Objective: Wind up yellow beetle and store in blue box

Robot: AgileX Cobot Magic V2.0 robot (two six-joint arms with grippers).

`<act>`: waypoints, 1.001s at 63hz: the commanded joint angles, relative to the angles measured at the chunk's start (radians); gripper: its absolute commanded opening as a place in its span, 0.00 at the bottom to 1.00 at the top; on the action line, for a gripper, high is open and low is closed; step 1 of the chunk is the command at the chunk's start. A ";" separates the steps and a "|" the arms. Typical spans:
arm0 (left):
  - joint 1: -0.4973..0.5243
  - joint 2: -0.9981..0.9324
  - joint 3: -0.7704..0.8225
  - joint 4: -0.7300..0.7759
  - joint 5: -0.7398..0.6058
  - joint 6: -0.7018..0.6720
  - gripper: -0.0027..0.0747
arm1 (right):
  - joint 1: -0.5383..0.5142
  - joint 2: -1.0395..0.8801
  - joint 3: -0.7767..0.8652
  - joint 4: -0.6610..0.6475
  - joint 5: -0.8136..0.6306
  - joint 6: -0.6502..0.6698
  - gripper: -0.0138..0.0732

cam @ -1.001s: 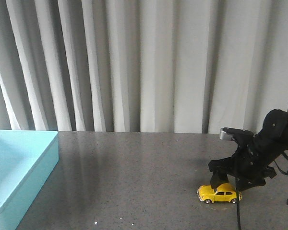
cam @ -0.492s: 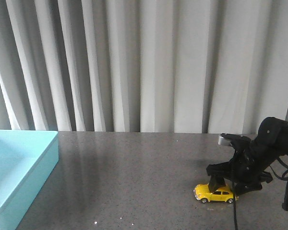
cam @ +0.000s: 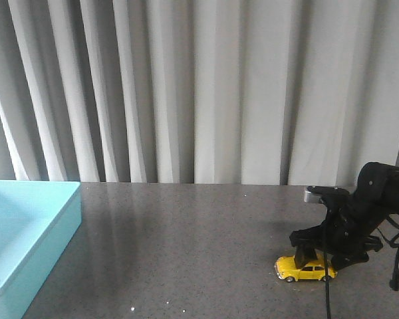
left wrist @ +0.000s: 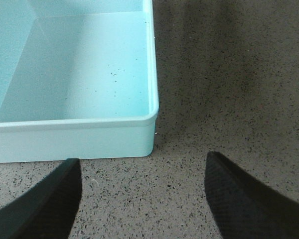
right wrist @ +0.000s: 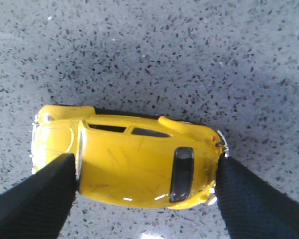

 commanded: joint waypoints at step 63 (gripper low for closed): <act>0.000 -0.005 -0.033 0.000 -0.054 -0.004 0.70 | -0.354 -0.032 -0.017 0.061 -0.007 -0.277 0.76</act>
